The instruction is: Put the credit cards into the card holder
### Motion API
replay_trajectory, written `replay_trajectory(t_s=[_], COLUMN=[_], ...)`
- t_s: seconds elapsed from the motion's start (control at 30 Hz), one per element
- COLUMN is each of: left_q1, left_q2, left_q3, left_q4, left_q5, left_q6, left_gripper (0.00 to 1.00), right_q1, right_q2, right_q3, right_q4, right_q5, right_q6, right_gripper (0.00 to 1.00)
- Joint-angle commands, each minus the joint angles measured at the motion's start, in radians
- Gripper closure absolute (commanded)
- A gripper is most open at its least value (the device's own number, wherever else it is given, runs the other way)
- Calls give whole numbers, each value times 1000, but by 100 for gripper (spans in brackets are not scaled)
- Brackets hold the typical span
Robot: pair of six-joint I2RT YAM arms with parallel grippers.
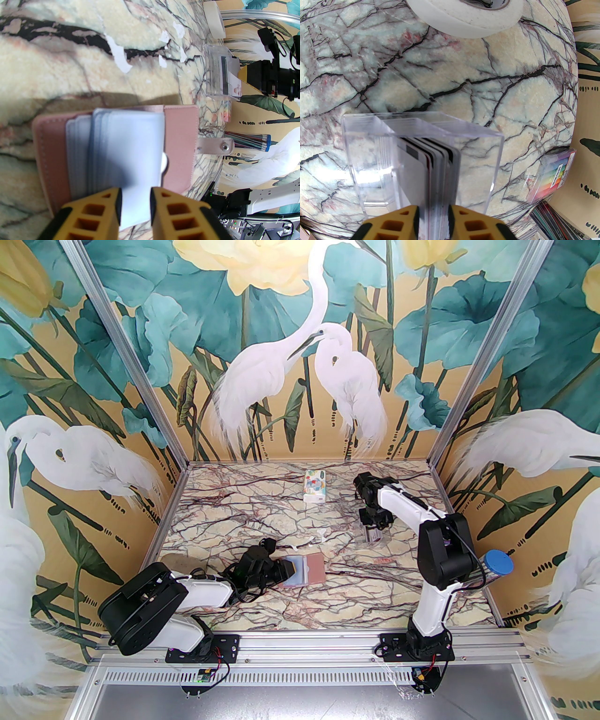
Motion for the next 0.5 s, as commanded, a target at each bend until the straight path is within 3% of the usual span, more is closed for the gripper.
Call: replay_trajectory(t_s=[0.0, 0.47], left_q1=[3, 2], left_q2=[36, 40], left_q3=[-3, 1], left_q4=[-82, -86], left_q5=[-18, -15], left_q6=[-6, -4], left_gripper=[73, 73], right_q1=[2, 2], right_q2=[-35, -58], right_q3=[26, 26], right_q4=[-31, -36], right_q5=[30, 30], right_q6=[-4, 0], right_gripper=[75, 82])
